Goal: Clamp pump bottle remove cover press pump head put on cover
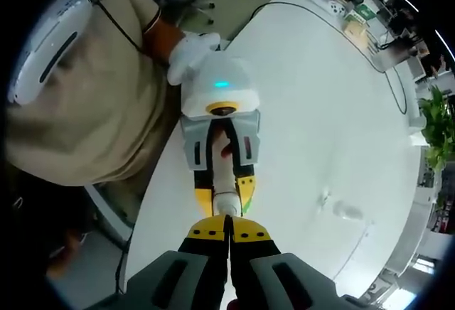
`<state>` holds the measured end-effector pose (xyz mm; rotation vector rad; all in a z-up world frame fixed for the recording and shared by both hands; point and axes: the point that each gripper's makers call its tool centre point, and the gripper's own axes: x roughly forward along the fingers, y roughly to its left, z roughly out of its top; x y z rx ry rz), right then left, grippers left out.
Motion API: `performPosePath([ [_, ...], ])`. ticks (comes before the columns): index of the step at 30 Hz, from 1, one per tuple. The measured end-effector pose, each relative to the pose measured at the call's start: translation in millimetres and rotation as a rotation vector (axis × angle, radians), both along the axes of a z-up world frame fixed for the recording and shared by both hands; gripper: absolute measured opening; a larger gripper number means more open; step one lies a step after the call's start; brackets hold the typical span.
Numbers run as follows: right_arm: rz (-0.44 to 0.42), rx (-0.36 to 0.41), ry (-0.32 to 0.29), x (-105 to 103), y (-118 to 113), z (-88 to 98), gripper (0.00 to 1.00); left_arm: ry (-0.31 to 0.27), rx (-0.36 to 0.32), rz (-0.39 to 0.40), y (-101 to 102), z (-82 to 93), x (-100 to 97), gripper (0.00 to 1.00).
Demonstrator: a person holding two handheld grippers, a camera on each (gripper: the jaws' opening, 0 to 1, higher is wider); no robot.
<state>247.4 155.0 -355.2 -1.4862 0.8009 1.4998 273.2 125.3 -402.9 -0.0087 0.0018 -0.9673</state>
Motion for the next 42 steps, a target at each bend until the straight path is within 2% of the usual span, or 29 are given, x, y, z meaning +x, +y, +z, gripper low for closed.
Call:
performPosePath([
  [42,-0.037,0.012,0.012,4.0,0.8,0.8,0.00,-0.003,0.001,0.000,0.1,0.2,0.8,0.14],
])
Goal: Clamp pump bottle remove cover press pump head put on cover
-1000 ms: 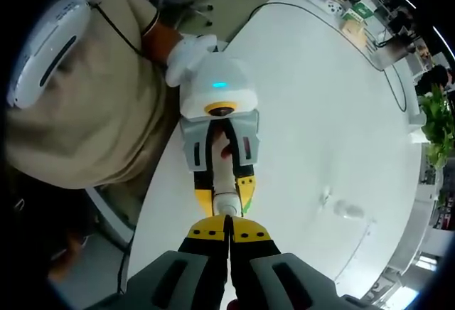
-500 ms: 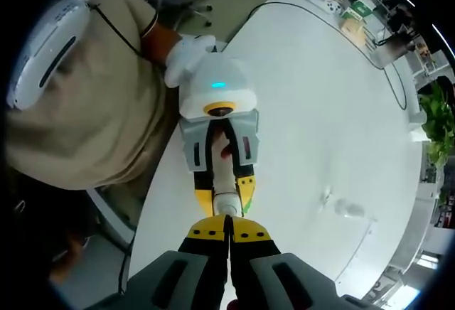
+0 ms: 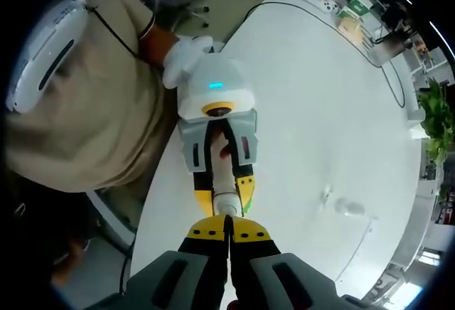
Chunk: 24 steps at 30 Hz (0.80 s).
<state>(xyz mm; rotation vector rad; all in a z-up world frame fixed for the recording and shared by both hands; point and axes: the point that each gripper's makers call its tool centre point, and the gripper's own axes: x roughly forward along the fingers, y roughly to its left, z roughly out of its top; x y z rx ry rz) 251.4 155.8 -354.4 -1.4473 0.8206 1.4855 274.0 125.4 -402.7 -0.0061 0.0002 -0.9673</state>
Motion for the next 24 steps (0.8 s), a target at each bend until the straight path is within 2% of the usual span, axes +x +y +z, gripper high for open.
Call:
performPosePath([
  [24,0.004,-0.019,0.004,-0.9,0.1,-2.1,0.00,-0.001,0.000,0.000,-0.2,0.2,-1.2,0.14],
])
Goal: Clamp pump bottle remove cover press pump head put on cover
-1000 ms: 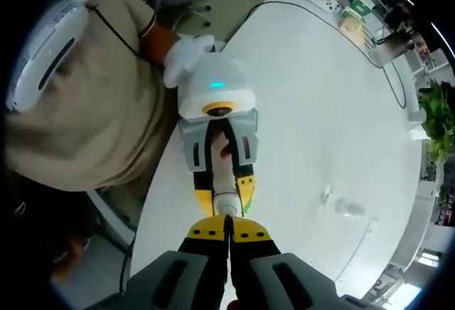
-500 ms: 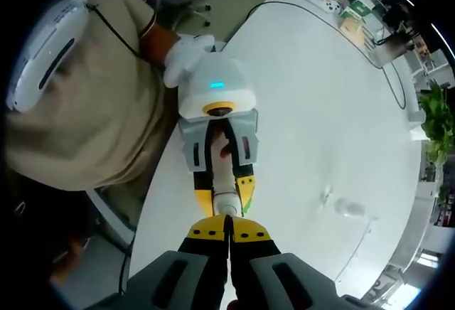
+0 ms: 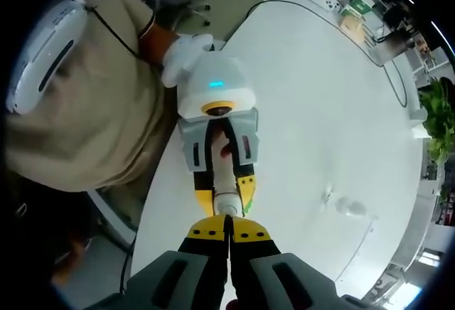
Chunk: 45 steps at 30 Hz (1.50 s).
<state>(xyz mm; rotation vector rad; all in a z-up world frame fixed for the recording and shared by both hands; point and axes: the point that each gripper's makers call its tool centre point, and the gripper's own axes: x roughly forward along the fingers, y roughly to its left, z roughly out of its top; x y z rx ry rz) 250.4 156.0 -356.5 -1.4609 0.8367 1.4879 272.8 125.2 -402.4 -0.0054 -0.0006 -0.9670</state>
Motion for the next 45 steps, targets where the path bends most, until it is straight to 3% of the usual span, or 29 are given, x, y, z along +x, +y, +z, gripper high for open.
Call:
performPosePath([
  [20,0.004,0.001,0.016,-2.5,-0.3,-5.6,0.00,-0.001,0.000,-0.001,0.1,-0.1,0.0,0.14],
  [45,0.012,0.035,-0.016,-2.7,-1.0,1.6,0.00,0.000,-0.001,0.000,0.7,-0.6,0.6,0.14],
])
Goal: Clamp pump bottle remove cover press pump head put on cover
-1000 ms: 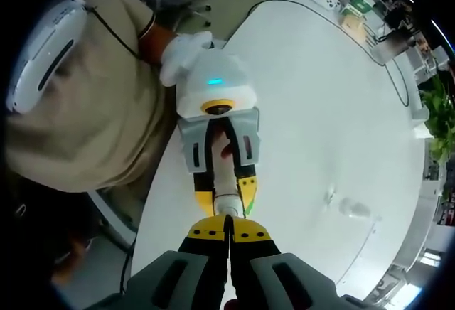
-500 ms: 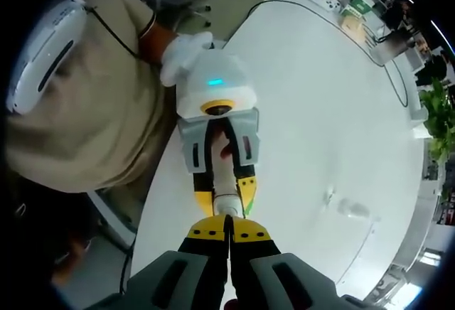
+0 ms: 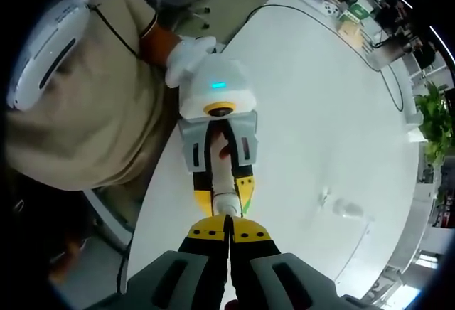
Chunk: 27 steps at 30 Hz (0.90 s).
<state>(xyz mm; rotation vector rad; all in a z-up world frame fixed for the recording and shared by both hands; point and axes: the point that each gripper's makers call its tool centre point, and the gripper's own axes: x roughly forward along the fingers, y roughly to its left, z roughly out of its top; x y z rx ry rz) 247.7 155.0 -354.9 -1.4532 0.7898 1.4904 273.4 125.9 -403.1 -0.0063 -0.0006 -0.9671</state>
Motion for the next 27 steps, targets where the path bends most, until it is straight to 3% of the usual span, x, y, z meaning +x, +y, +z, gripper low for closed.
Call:
performPosePath([
  [27,-0.009,0.002,0.005,4.0,1.4,1.0,0.00,0.000,0.000,-0.001,-0.7,0.4,-0.2,0.14],
])
